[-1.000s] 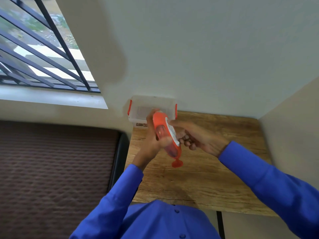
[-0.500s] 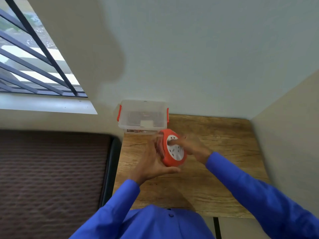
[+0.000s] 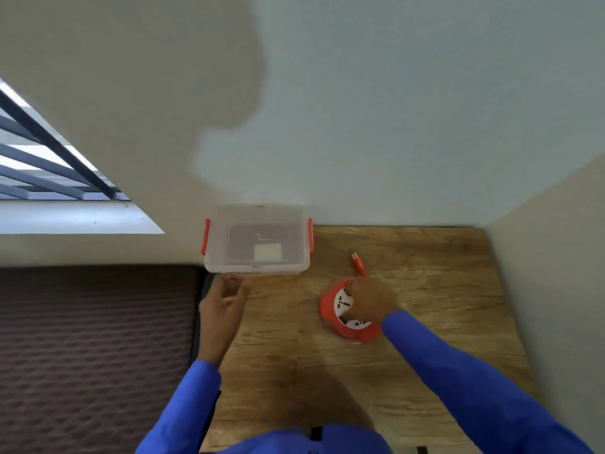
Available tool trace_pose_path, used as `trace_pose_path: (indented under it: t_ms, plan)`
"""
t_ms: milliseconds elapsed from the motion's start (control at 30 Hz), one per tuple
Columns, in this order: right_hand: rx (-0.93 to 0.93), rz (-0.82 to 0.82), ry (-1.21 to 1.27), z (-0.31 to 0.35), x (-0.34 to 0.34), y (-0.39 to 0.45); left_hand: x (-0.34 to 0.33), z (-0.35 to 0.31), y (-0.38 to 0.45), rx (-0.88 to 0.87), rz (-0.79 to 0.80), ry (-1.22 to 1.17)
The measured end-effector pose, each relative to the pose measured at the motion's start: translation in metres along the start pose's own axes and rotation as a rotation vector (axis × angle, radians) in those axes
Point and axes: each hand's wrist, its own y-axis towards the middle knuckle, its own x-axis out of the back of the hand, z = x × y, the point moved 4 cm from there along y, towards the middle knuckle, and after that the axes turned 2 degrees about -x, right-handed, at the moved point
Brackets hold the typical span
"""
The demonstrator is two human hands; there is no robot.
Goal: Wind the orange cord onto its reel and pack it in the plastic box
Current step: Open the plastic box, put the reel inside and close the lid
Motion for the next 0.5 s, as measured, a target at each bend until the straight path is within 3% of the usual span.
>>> trace_pose_path:
  t_ms: [67,100,167,200,333,500]
  plan:
    - [-0.050,-0.028,0.012,-0.005,0.015,0.013,0.016,0.006,0.020,0.033,-0.157,0.085]
    - [-0.121,-0.128,0.042,-0.009,0.029,0.017,0.024,0.007,0.031,0.030,-0.218,0.173]
    - [-0.234,-0.356,0.181,-0.010,0.059,0.024,0.032,0.006,0.056,0.054,-0.234,0.250]
    - [-0.215,-0.392,0.325,-0.006,0.070,0.034,0.034,0.006,0.071,0.080,-0.204,0.215]
    - [0.012,-0.162,1.022,0.036,0.083,0.051,0.027,-0.003,0.105,0.054,-0.086,0.194]
    - [-0.062,-0.355,1.283,0.050,0.058,0.074,0.025,0.008,0.133,0.056,-0.143,0.185]
